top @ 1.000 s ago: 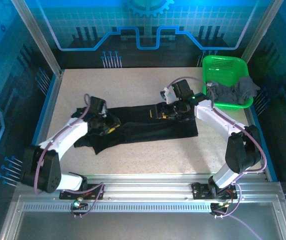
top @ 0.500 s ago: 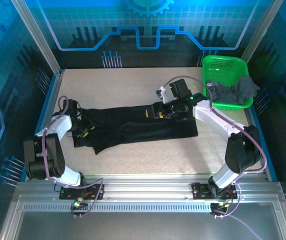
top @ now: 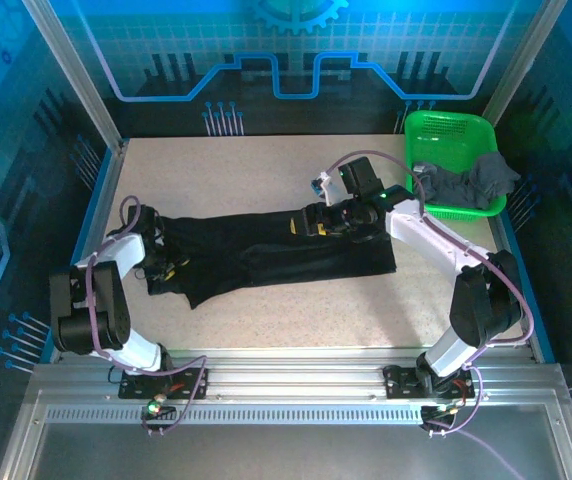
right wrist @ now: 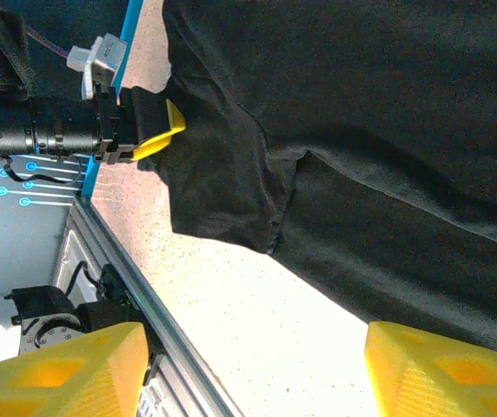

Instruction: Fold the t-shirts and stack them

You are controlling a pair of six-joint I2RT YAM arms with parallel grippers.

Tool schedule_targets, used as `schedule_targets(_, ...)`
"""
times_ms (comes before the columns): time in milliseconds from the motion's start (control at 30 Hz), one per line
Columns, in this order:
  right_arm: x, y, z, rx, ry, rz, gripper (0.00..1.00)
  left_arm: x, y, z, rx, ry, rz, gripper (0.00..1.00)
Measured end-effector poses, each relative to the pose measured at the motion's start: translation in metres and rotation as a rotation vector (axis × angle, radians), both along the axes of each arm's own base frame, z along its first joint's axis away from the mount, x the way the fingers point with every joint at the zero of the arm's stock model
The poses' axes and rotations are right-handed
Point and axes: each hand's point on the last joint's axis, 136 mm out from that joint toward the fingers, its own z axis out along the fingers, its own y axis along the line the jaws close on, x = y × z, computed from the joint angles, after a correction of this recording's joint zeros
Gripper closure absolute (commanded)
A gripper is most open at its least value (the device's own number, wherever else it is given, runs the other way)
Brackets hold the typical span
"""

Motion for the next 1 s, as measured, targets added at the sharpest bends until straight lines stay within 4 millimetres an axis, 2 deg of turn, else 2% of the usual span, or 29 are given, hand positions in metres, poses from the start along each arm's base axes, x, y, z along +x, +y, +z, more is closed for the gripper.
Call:
schedule_targets(200, 0.001, 0.000, -0.005, -0.006, 0.011, 0.000, 0.33, 0.000, -0.002, -0.002, -0.011, -0.008, 0.001, 0.83)
schedule_targets(333, 0.002, 0.001, -0.008, -0.011, 0.020, 0.000, 0.33, 0.002, -0.002, 0.003, -0.008, -0.029, 0.004, 0.89)
schedule_targets(500, 0.002, 0.001, -0.009, -0.013, 0.023, -0.001, 0.34, 0.006, -0.001, 0.021, 0.001, -0.084, 0.014, 0.97)
schedule_targets(733, 0.004, 0.002, -0.009, -0.014, 0.024, 0.000, 0.34, 0.008, 0.000, 0.036, -0.004, -0.091, 0.040, 0.99)
schedule_targets(1000, 0.005, 0.002, -0.012, -0.021, 0.034, -0.002, 0.35, 0.033, 0.007, 0.063, 0.007, -0.118, 0.056, 0.97)
